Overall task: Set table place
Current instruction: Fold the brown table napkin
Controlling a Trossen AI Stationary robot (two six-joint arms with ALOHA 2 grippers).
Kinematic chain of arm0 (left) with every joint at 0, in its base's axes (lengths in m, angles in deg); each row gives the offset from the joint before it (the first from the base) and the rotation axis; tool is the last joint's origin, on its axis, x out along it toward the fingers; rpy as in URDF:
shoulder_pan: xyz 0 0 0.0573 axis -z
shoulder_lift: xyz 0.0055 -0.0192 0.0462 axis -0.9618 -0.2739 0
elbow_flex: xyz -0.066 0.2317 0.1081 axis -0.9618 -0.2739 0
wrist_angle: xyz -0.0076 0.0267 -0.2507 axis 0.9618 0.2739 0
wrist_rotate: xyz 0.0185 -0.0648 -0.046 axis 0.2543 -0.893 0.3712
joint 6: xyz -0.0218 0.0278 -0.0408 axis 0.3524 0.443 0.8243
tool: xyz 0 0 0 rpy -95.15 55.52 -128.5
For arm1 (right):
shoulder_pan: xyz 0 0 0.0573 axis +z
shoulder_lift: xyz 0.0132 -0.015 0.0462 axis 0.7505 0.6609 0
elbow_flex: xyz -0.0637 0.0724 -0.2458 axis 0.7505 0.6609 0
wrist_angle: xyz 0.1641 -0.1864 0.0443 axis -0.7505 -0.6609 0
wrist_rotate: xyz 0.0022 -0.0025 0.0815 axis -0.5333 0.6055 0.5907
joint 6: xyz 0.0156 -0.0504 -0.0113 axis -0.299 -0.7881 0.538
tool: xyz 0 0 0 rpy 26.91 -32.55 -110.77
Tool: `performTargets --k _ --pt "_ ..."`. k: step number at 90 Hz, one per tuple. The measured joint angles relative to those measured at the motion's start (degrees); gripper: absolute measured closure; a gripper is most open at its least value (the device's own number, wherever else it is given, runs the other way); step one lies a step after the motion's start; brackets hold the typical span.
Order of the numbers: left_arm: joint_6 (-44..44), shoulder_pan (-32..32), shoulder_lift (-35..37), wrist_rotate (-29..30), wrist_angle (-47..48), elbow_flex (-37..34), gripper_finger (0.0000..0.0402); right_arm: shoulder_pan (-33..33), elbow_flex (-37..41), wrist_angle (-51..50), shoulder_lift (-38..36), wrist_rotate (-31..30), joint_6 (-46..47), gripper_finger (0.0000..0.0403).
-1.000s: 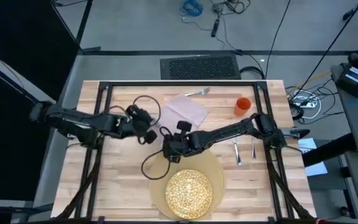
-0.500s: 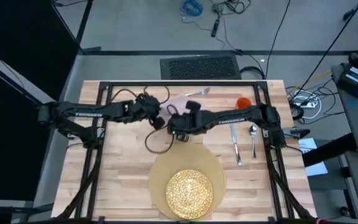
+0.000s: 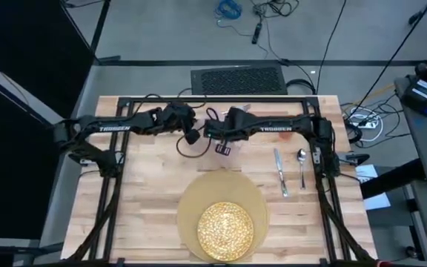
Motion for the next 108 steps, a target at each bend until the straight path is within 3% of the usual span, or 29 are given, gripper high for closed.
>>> performTargets --k 26,37,63,73,83,96,108 --pt "-4.6 -0.7 -4.6 -0.3 -4.1 0.8 0.0402 -2.9 0.0 -0.1 0.4 0.4 -0.1 0.0391" --pt "-4.7 -1.0 -4.7 -0.4 -4.2 0.8 0.0402 -3.9 0.0 0.0 0.5 4.2 0.1 0.0378" --pt "-10.7 -1.3 -5.1 -0.7 -6.5 0.8 0.0401 -5.2 0.0 -2.3 0.7 2.5 0.7 0.0300" --pt "-10.6 -2.2 -6.6 -0.3 -12.8 0.8 0.0401 -6.4 0.0 -4.5 0.7 -3.2 0.7 0.0266" --pt "-9.4 -3.7 -8.6 0.3 -19.9 1.0 0.0401 -8.1 0.0 -7.2 0.7 -4.3 0.9 0.0240" --pt "-1.8 -4.6 -11.7 -5.0 -17.6 4.0 0.0401 -9.1 0.0 -9.1 0.7 -4.7 2.1 0.0222" --pt "-1.6 -4.8 -14.5 -7.0 -15.2 5.3 0.0401 -8.9 0.0 -9.5 0.7 -4.6 2.2 0.0215"
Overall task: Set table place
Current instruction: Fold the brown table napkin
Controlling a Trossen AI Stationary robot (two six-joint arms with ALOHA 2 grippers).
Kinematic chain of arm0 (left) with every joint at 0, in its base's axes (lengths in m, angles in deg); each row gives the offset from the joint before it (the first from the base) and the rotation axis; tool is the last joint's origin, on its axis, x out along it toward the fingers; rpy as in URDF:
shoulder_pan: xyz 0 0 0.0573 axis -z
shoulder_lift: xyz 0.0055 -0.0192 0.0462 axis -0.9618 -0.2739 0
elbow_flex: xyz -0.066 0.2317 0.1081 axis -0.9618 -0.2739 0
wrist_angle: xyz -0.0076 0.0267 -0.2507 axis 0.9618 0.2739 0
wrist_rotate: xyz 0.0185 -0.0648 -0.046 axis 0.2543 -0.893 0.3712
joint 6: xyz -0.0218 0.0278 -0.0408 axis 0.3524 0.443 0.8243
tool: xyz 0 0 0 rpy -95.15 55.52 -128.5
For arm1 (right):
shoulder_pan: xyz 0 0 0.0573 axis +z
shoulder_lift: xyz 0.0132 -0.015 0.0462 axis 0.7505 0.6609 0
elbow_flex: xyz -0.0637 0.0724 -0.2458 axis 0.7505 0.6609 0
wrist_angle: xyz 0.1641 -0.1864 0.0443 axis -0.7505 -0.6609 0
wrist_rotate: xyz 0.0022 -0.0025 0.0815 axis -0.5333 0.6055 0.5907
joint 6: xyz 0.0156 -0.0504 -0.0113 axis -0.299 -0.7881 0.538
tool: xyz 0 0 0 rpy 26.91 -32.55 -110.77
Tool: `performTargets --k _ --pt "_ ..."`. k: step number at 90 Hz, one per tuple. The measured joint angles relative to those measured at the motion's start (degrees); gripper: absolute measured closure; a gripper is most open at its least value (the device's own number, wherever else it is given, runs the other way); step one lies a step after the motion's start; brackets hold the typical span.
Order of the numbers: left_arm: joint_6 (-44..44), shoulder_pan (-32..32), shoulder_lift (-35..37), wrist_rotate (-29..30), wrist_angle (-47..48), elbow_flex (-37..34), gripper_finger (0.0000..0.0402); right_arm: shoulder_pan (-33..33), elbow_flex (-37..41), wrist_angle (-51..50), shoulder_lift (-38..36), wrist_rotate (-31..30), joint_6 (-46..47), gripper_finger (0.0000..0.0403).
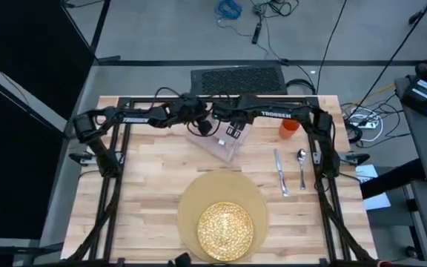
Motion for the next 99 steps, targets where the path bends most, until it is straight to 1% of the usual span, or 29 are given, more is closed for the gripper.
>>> performTargets --k 8,18,23,31,37,45,51,63,74,88,91,99 --pt "-2.3 0.0 -1.5 0.9 0.2 0.0 0.0401 0.0 0.0 0.0 0.0 -0.1 -0.1 0.0213" --pt "-5.3 0.4 -1.8 7.2 -0.1 0.0 0.0401 -0.1 0.0 0.0 0.0 -0.1 -0.1 0.0213" --pt "-6.0 0.5 -1.8 9.2 0.0 0.0 0.0401 -0.2 0.0 0.0 0.0 -0.1 -0.4 0.0213" --pt "-5.7 0.5 -0.9 9.8 2.8 0.0 0.0401 -0.4 0.0 0.0 0.0 -0.1 -0.8 0.0213" --pt "-3.6 0.5 -0.2 9.8 5.8 0.0 0.0401 -0.5 0.0 0.0 0.0 -0.2 -1.0 0.0213" --pt "-0.6 0.5 0.4 9.2 9.8 0.0 0.0401 -0.9 0.0 0.3 0.0 -0.1 -1.5 0.0213" --pt "0.2 0.5 0.7 6.1 10.2 0.0 0.0401 -1.2 0.0 0.9 0.0 -0.1 -1.6 0.0213" --pt "-0.2 0.5 0.7 -0.2 7.3 0.2 0.0397 -1.6 0.0 1.3 0.0 0.0 -1.6 0.0213" --pt "-4.1 0.5 0.7 -1.0 5.1 1.3 0.0373 -1.5 0.0 1.3 0.0 0.2 -1.5 0.0213" --pt "-4.0 0.9 0.6 -0.2 4.8 2.4 0.0320 -1.5 0.0 1.2 0.0 0.2 -1.5 0.0213" --pt "-3.1 1.3 0.6 1.8 4.3 2.5 0.0308 -1.5 0.0 1.2 0.0 0.1 -1.5 0.0213" --pt "0.3 2.6 0.6 10.2 4.3 2.7 0.0284 -1.5 0.0 1.0 0.0 0.1 -1.6 0.0213"
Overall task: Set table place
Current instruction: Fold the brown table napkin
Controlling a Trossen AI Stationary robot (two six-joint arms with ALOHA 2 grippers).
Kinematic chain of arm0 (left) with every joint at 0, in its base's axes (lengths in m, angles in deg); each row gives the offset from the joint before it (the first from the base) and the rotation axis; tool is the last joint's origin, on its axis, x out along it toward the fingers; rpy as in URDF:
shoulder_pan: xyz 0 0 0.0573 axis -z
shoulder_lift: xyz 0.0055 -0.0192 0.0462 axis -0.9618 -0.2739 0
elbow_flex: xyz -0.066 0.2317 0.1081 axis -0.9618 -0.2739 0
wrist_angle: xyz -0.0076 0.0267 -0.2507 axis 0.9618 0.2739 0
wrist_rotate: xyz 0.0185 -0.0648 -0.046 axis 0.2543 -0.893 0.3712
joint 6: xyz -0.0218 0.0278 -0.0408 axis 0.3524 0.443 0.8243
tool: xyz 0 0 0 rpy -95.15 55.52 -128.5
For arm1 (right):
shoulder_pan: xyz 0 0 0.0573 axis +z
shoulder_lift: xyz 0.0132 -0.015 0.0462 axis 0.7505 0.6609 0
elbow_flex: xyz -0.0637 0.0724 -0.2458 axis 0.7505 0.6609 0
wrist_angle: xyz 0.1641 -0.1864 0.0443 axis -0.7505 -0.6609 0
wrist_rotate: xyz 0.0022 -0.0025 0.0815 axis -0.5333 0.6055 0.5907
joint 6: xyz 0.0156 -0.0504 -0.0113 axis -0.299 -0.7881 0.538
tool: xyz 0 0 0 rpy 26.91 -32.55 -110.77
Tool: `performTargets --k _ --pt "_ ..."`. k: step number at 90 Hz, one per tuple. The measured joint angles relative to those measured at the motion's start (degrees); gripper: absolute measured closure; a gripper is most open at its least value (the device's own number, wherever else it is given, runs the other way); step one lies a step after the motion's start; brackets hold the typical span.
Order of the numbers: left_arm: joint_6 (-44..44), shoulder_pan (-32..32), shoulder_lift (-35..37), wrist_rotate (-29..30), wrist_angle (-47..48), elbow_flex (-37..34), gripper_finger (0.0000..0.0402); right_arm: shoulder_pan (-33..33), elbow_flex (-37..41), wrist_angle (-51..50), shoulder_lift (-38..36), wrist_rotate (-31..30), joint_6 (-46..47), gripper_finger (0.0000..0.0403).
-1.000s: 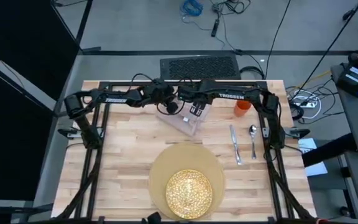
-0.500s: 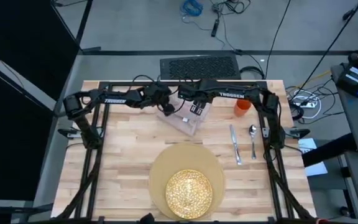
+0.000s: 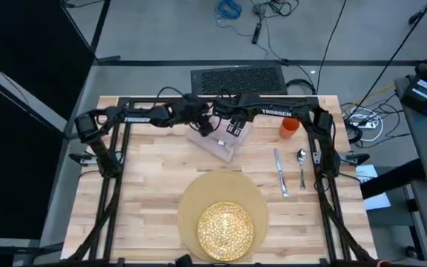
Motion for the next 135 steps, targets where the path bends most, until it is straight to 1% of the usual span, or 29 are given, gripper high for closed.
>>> performTargets --k 4,9,21,26,31,35,41,46,54,63,69,79,85,96,103,112,116,124,129,135 --pt "1.3 0.5 0.0 2.2 0.2 0.0 0.0277 0.0 0.0 0.0 0.0 0.0 0.0 0.0213" --pt "0.9 1.2 0.1 2.4 0.2 0.0 0.0273 0.0 0.0 -0.1 0.0 0.0 -0.3 0.0213" --pt "-5.0 3.1 0.6 3.1 1.0 0.3 0.0272 0.1 0.0 -0.9 0.0 0.0 -1.8 0.0213" --pt "-5.1 3.7 2.0 5.7 4.6 0.7 0.0272 0.1 0.0 -2.2 0.0 0.0 -2.7 0.0213" --pt "-3.4 4.4 4.0 8.8 8.5 1.2 0.0272 0.3 0.0 -3.2 0.0 -0.1 -4.1 0.0213" --pt "-1.9 4.8 6.0 10.0 12.3 1.3 0.0272 0.6 0.0 -3.2 0.0 -0.1 -5.8 0.0213" --pt "0.0 5.2 9.2 10.0 19.4 0.6 0.0272 1.4 0.0 -3.0 0.0 0.0 -8.9 0.0213" --pt "1.2 5.7 11.5 9.5 22.5 -0.7 0.0272 2.1 0.0 -3.0 0.0 0.5 -10.9 0.0213" --pt "1.3 6.9 14.4 5.8 25.5 -4.4 0.0272 3.2 0.0 -3.0 0.0 3.2 -13.3 0.0213" --pt "0.1 8.4 15.6 -0.1 25.1 -8.6 0.0272 4.1 0.0 -2.7 0.0 6.1 -16.3 0.0213" --pt "-1.1 9.3 15.5 -3.1 24.8 -10.2 0.0272 4.7 0.0 -1.0 0.0 10.2 -19.4 0.0213" --pt "-3.9 10.2 14.0 -3.7 24.1 -10.9 0.0272 5.5 0.0 3.6 0.0 21.5 -24.7 0.0215" --pt "-5.5 10.4 12.7 -3.1 22.4 -11.0 0.0272 6.1 0.0 4.9 0.0 25.1 -26.1 0.0221" --pt "-8.1 10.0 10.1 -2.5 16.8 -10.9 0.0272 6.4 0.0 5.0 0.0 25.5 -25.0 0.0236" --pt "-9.6 9.8 8.2 -2.1 16.5 -10.9 0.0272 6.4 0.0 4.1 0.0 25.5 -24.1 0.0245" --pt "-9.8 9.2 6.1 -1.2 14.6 -10.9 0.0272 6.3 0.0 3.1 0.0 25.6 -24.2 0.0254" --pt "-10.1 9.0 5.4 -0.5 12.1 -10.9 0.0272 6.2 0.0 3.2 0.0 25.5 -24.4 0.0258" --pt "-10.2 8.8 5.0 0.1 9.3 -10.9 0.0272 5.8 0.0 3.1 0.0 25.5 -24.8 0.0264" --pt "-9.7 8.8 4.4 0.2 5.8 -10.9 0.0272 5.5 0.0 3.2 0.0 25.5 -25.1 0.0268" --pt "-9.3 8.6 4.3 0.2 5.1 -10.9 0.0272 5.2 0.0 3.1 0.0 25.6 -25.1 0.0271"
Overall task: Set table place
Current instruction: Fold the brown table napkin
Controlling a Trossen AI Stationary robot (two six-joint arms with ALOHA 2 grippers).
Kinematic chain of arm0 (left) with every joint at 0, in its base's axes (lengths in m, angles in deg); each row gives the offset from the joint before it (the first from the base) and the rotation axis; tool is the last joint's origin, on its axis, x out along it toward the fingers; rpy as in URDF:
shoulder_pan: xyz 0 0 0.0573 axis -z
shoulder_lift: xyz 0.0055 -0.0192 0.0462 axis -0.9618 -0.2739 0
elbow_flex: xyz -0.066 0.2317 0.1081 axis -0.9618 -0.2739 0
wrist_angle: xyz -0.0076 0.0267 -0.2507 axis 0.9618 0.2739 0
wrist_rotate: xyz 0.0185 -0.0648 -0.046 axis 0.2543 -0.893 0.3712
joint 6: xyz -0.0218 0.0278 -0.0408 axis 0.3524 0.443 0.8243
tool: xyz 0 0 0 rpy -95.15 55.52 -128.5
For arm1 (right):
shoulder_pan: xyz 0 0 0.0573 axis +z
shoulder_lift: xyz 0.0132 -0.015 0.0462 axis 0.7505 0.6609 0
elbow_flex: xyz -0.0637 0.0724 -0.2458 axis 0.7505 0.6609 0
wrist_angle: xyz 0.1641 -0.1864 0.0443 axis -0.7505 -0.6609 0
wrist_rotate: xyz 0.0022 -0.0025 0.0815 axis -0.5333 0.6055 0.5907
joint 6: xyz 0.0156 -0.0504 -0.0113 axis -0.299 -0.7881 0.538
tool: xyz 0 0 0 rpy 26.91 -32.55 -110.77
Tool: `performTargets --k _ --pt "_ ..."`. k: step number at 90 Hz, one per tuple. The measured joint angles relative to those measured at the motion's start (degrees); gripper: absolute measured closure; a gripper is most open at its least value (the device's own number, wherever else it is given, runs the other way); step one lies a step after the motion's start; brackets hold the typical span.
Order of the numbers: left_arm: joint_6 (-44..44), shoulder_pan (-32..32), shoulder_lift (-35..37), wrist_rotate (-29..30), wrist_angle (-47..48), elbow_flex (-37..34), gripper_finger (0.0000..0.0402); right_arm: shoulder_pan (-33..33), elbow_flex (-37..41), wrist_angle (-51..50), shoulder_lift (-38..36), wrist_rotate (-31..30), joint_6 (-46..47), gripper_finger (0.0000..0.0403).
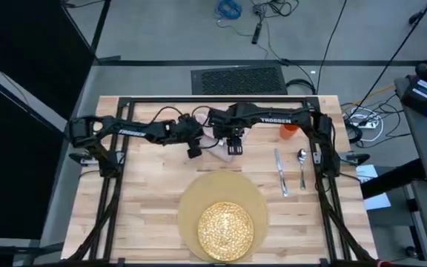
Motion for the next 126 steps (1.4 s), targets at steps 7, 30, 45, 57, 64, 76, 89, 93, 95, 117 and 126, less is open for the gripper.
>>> performTargets --k 7,30,45,57,64,76,89,93,95,117,126 --pt "0.2 -0.4 -1.0 -0.3 -0.6 0.3 0.0272 -0.3 0.0 -0.3 0.0 -0.1 0.0 0.0273" --pt "3.1 -1.4 -6.2 -2.0 -0.7 2.2 0.0272 -0.5 0.0 -1.7 0.0 -0.2 0.2 0.0273" --pt "3.2 -1.7 -9.4 -2.4 0.1 3.7 0.0272 -0.5 0.0 -2.8 0.0 -0.2 1.0 0.0273" --pt "3.8 -1.7 -11.1 -2.5 0.1 3.8 0.0272 -0.5 0.0 -3.5 0.0 -0.2 1.3 0.0273" --pt "4.8 -1.7 -11.6 -3.5 0.9 4.1 0.0272 -0.5 0.0 -3.7 0.0 -0.2 1.4 0.0273" --pt "5.0 -1.2 -11.0 -4.4 5.7 4.2 0.0272 -0.4 0.0 -3.7 0.0 -0.2 2.0 0.0273" --pt "4.9 0.3 -9.0 -4.4 14.1 4.1 0.0272 -0.4 0.0 -3.6 0.0 -0.2 2.9 0.0273" --pt "4.9 1.0 -8.0 -4.4 17.0 4.1 0.0272 -0.4 0.0 -3.6 0.0 -0.2 3.2 0.0273" --pt "4.8 1.4 -7.5 -4.5 19.0 4.1 0.0272 -0.3 0.0 -3.6 0.0 -0.2 3.4 0.0273" --pt "4.8 7.3 -4.4 -5.0 32.4 3.4 0.0272 0.1 0.0 -3.4 0.0 0.0 4.3 0.0273" --pt "6.0 10.0 -1.5 -5.1 33.1 3.0 0.0272 0.8 0.0 -3.5 0.0 0.0 4.0 0.0273"
